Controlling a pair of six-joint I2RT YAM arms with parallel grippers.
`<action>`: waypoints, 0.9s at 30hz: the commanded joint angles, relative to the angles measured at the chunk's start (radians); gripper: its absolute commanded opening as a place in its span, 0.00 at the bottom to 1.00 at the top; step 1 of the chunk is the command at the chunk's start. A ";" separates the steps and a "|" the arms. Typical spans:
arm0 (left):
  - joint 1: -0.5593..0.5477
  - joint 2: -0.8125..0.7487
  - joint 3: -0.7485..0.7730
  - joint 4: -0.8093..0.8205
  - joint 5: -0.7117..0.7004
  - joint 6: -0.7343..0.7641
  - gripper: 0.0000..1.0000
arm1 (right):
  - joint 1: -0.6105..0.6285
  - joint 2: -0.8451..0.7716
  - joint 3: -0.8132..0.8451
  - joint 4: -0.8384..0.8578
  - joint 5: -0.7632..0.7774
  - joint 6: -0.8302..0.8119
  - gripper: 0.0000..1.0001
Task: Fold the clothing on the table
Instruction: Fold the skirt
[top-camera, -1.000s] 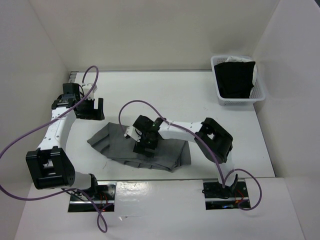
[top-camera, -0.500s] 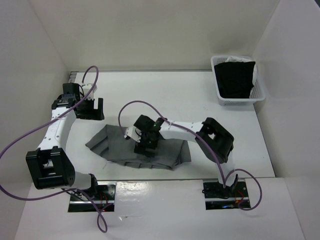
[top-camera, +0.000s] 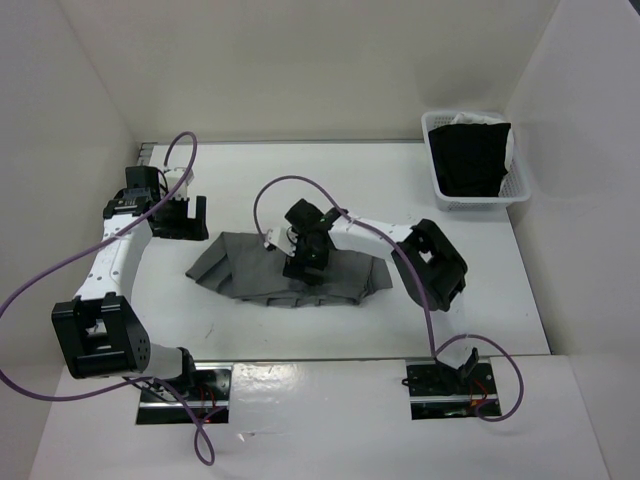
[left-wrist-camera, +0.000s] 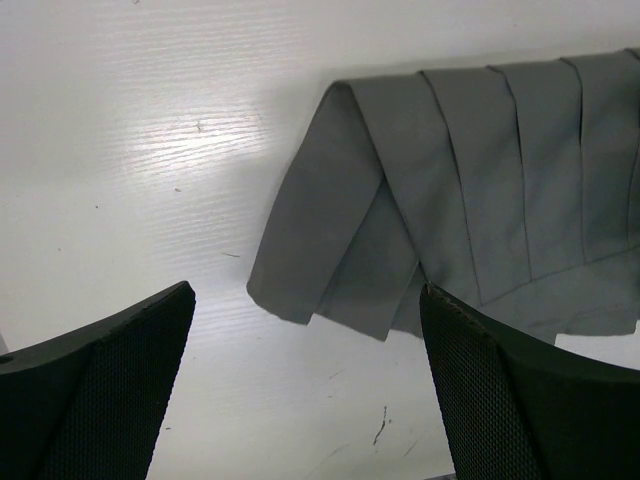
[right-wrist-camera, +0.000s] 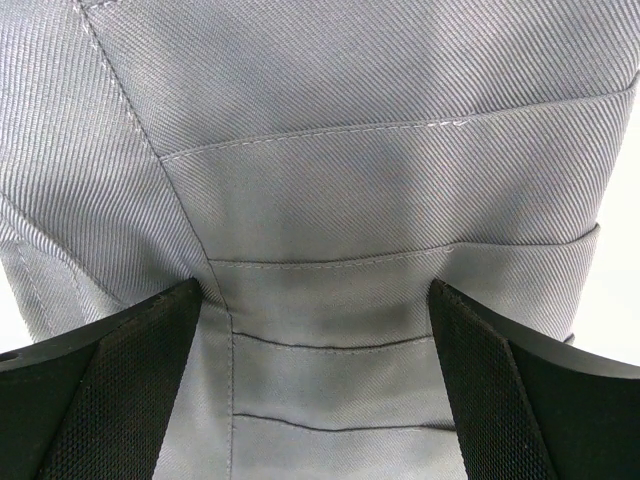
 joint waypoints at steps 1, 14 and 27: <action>0.005 -0.017 -0.002 0.017 0.002 -0.014 0.99 | -0.035 0.071 0.048 -0.028 0.058 -0.082 0.98; 0.005 0.002 -0.002 0.017 0.002 -0.014 0.99 | -0.130 0.213 0.220 -0.038 0.104 -0.217 0.98; 0.005 0.020 -0.002 0.017 -0.007 -0.014 0.99 | -0.164 0.192 0.230 -0.051 0.095 -0.237 0.98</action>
